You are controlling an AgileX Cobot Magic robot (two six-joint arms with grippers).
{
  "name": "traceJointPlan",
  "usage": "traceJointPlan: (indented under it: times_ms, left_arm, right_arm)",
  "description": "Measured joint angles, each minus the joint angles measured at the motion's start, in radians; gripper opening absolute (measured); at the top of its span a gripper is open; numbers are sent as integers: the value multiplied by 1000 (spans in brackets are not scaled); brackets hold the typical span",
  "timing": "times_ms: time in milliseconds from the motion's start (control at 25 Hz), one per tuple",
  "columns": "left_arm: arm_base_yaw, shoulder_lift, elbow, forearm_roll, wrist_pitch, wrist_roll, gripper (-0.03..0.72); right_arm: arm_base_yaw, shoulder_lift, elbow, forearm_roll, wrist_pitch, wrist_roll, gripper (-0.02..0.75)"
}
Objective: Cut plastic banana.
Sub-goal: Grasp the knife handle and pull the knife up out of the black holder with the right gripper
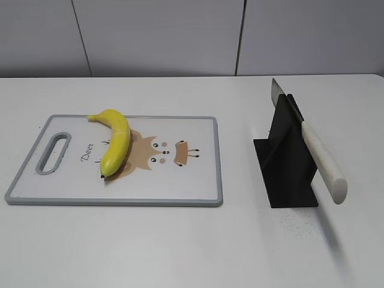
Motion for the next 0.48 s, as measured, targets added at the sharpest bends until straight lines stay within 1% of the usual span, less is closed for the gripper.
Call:
traceJointPlan:
  times_ms: [480]
  left_arm:
    - [0,0,0,-1,0,0,602]
  right_arm:
    - [0,0,0,0,0,0,536]
